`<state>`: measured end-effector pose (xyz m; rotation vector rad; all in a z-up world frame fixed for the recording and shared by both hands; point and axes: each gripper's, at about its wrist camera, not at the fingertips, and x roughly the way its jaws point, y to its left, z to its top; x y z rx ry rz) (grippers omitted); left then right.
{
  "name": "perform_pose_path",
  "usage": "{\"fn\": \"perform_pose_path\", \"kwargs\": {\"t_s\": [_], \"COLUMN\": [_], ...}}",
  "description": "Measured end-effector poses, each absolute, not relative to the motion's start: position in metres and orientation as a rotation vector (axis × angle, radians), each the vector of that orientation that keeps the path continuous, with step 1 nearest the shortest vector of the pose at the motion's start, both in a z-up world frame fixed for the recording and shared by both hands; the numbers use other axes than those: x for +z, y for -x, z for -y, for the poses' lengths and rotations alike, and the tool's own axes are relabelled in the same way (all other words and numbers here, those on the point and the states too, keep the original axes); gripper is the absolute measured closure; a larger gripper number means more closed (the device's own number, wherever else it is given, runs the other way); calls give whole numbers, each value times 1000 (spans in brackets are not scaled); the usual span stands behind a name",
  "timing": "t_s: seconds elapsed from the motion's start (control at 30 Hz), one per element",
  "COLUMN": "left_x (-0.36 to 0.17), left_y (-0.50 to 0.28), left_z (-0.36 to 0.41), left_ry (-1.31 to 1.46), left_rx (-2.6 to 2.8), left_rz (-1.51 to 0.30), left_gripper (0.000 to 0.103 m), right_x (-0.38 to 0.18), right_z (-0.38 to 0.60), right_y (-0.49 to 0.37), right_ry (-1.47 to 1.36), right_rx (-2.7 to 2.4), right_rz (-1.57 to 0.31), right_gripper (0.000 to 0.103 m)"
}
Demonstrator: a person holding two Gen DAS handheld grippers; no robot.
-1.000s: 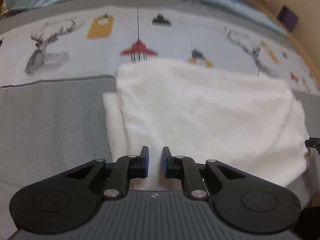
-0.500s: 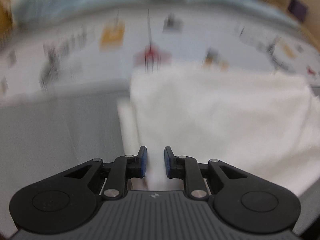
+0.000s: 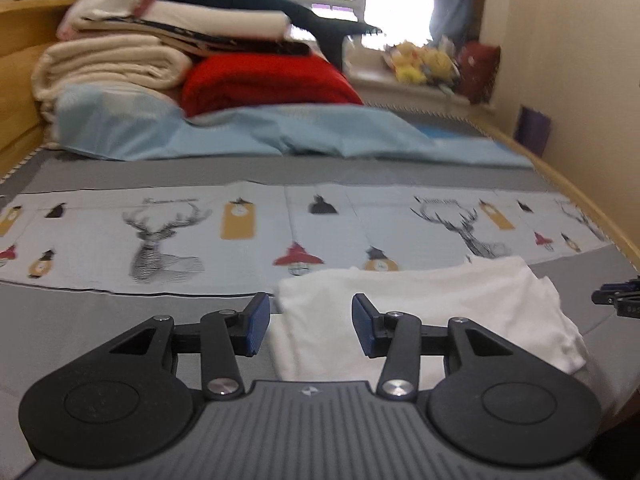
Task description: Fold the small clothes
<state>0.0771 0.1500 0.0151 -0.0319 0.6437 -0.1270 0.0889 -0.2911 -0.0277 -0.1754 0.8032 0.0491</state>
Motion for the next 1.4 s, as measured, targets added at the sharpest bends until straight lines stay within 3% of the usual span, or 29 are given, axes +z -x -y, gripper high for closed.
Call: {"fn": "perform_pose_path", "kwargs": {"t_s": [0.13, 0.17, 0.2, 0.27, 0.97, 1.03, 1.3, 1.4], "left_x": [17, 16, 15, 14, 0, -1, -3, -3], "left_y": [-68, -68, -69, -71, -80, -80, -79, -77], "left_z": [-174, -179, -183, -190, -200, -203, -218, -219], "left_ry": [120, 123, 129, 158, 111, 116, 148, 151], "left_rx": [-68, -51, -35, -26, -13, -7, 9, 9], "left_rz": [-646, -651, -657, -668, -715, -719, -727, -730], "left_gripper": [53, 53, 53, 53, 53, 53, 53, 53], "right_x": [-18, -17, -18, -20, -81, -86, -114, -127], "right_z": [255, 244, 233, 209, 21, 8, -30, -41], "right_y": [-71, -66, -62, -55, -39, -37, -30, -25], "right_ry": [134, 122, 112, 96, 279, 315, 478, 576], "right_rx": [97, 112, 127, 166, 626, 653, 744, 758], "right_rz": [-748, -740, -729, -715, -830, -819, -827, -819], "right_gripper": [80, 83, 93, 96, 95, 94, 69, 65]}}
